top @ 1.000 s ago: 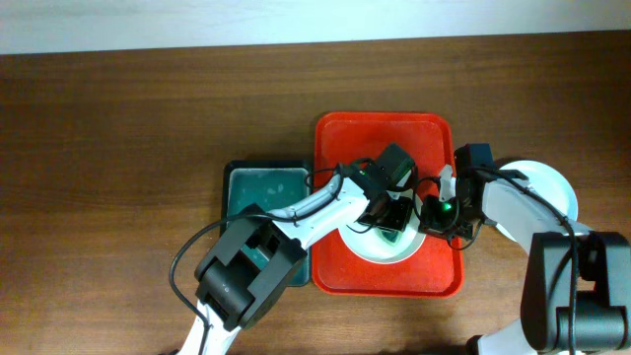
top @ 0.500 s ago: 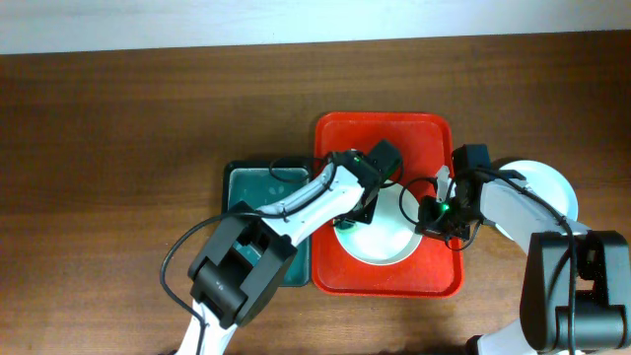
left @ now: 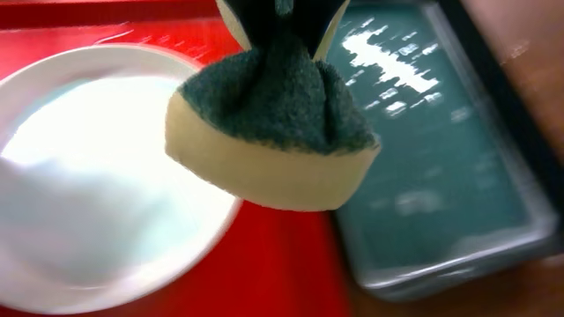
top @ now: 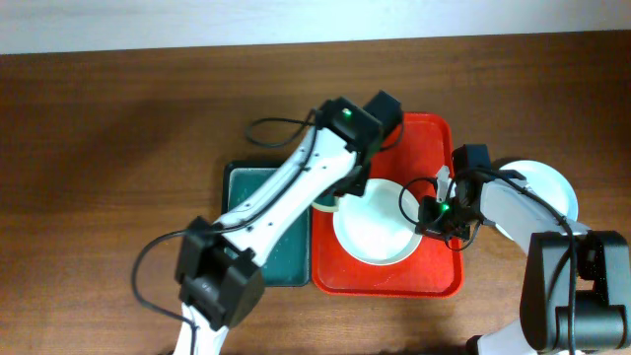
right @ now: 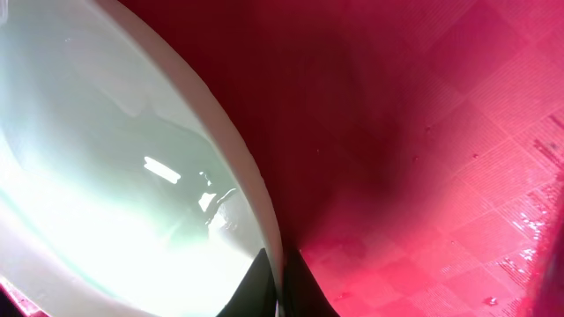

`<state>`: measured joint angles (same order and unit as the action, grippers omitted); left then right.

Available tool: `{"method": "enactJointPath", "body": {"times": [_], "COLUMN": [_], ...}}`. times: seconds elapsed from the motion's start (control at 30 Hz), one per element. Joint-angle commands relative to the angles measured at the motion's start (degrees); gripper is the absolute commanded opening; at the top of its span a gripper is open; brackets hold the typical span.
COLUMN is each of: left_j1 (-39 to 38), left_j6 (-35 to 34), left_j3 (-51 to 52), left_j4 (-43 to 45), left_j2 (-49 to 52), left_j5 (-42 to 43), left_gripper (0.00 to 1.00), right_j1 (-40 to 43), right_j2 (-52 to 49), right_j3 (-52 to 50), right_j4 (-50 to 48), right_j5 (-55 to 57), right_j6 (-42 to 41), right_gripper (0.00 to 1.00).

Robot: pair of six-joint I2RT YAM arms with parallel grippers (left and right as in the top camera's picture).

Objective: Clean dirty plates on tray and stack at the side
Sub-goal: 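Return the sponge to the water tray with the left gripper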

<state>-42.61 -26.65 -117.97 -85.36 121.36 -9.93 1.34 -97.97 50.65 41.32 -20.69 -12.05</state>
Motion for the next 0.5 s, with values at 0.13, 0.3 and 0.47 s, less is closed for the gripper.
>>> {"method": "enactJointPath", "body": {"times": [0.13, 0.3, 0.47], "left_j1": [6.6, 11.1, 13.1], "left_j6": [0.7, 0.6, 0.6], "left_j3": [13.6, 32.8, 34.2], "left_j4": [1.5, 17.4, 19.2], "left_j2": [-3.1, -3.1, -3.5], "left_j5": [-9.8, -3.2, -1.7], "left_gripper": [0.0, 0.0, 0.41], "right_j1": [0.0, 0.0, 0.0], "right_j2": [-1.9, -1.9, -1.9], "right_j3": [-1.9, -1.9, -1.9], "right_j4": [0.5, 0.5, 0.7], "right_j5": [5.7, 5.7, 5.7], "right_j6": [-0.4, -0.4, -0.4], "right_gripper": [0.05, 0.05, 0.05]}}
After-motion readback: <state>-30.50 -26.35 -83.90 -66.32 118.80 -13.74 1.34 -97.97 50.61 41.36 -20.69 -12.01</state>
